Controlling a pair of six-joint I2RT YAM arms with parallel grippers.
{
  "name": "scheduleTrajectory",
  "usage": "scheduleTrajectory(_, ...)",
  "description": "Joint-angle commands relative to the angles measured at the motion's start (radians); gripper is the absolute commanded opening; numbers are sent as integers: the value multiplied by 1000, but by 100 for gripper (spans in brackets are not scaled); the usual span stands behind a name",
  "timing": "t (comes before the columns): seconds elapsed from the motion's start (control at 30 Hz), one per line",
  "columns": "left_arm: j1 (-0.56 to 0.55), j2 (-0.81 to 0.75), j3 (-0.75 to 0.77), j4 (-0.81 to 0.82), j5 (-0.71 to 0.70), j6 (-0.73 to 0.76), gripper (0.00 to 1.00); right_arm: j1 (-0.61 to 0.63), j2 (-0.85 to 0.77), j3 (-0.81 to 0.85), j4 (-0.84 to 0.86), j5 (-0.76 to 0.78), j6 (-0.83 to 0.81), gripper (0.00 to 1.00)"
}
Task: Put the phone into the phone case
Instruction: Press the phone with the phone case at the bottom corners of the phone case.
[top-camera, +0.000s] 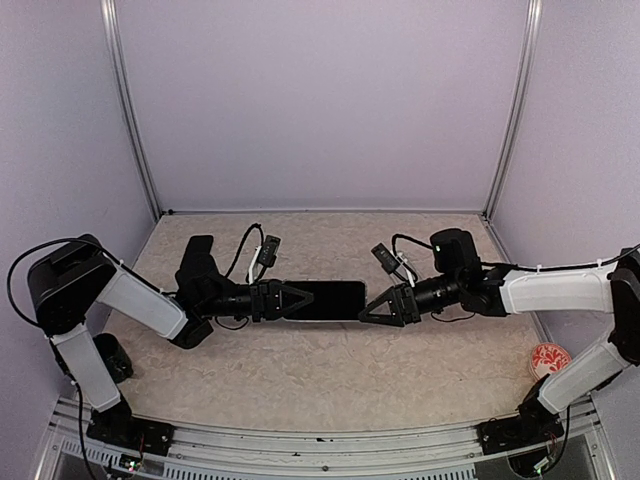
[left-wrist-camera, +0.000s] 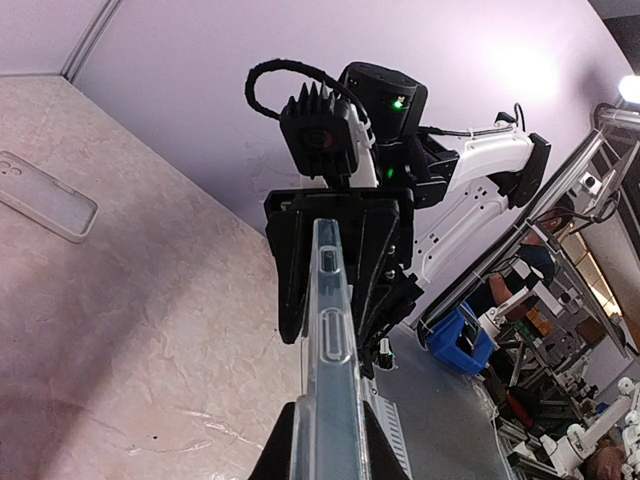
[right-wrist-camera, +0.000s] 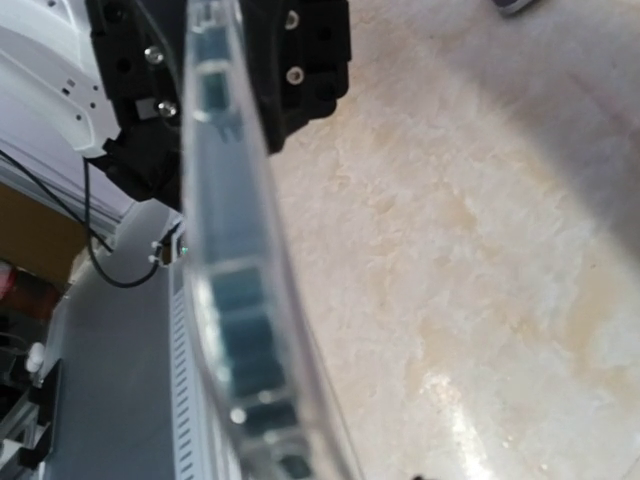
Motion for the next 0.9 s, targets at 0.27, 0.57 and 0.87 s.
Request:
scheduleTrajectory(0.27,-10,-26,14,73,-5,2,0,10,26,4,96,-82,51,15)
scheduleTrajectory(0.57,-15,-9,17,70,-12,-3,3,10,6,-7,59,8,2,0)
scheduleTrajectory(0.87,-17,5,21,64,3,-5,0,10,-22,7,-48,94,-98,31)
